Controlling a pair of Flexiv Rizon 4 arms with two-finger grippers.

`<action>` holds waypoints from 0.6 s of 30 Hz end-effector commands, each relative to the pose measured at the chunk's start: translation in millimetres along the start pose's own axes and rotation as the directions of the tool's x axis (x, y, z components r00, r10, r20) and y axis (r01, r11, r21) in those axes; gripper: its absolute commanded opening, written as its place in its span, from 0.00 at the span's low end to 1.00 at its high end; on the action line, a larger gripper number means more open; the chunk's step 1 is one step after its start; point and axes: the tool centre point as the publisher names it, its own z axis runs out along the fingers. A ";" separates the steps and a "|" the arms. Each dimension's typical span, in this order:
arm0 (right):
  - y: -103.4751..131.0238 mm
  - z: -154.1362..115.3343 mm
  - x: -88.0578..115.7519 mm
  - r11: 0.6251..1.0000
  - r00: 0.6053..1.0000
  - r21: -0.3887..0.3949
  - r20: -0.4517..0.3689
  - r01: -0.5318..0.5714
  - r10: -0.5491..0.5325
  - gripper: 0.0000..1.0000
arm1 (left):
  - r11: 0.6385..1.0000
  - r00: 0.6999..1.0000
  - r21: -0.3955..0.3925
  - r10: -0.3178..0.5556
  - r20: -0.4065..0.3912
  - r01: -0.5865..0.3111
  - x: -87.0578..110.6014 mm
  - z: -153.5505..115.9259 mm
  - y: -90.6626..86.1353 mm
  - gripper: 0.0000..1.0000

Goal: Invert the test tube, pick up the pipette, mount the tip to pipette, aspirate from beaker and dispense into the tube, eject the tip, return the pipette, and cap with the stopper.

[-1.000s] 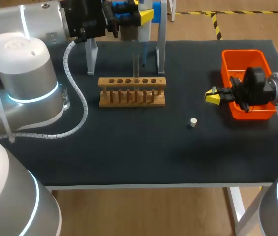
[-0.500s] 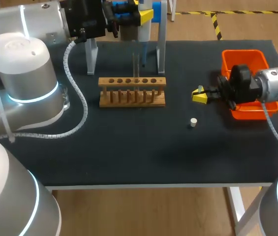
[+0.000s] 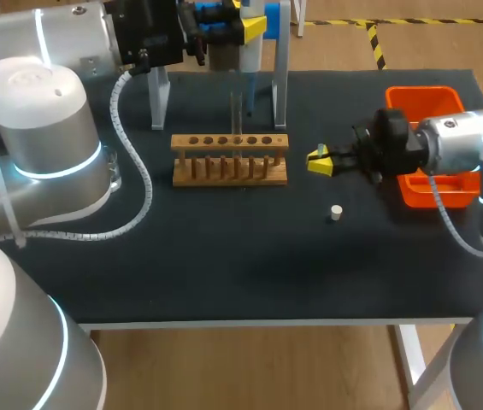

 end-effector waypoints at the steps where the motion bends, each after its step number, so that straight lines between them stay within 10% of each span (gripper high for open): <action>1: 0.1 13.1 -3.1 1.000 1.000 0.000 0.000 0.000 0.000 0.00 | 1.000 1.000 -0.002 -0.001 -0.002 0.001 -0.2 -0.5 -1.0 0.00; 18: 12.9 47.8 -29.2 1.000 1.000 -0.005 -0.011 0.028 -0.028 0.00 | 1.000 1.000 -0.002 -0.001 -0.002 0.001 -0.2 -0.5 -1.0 0.00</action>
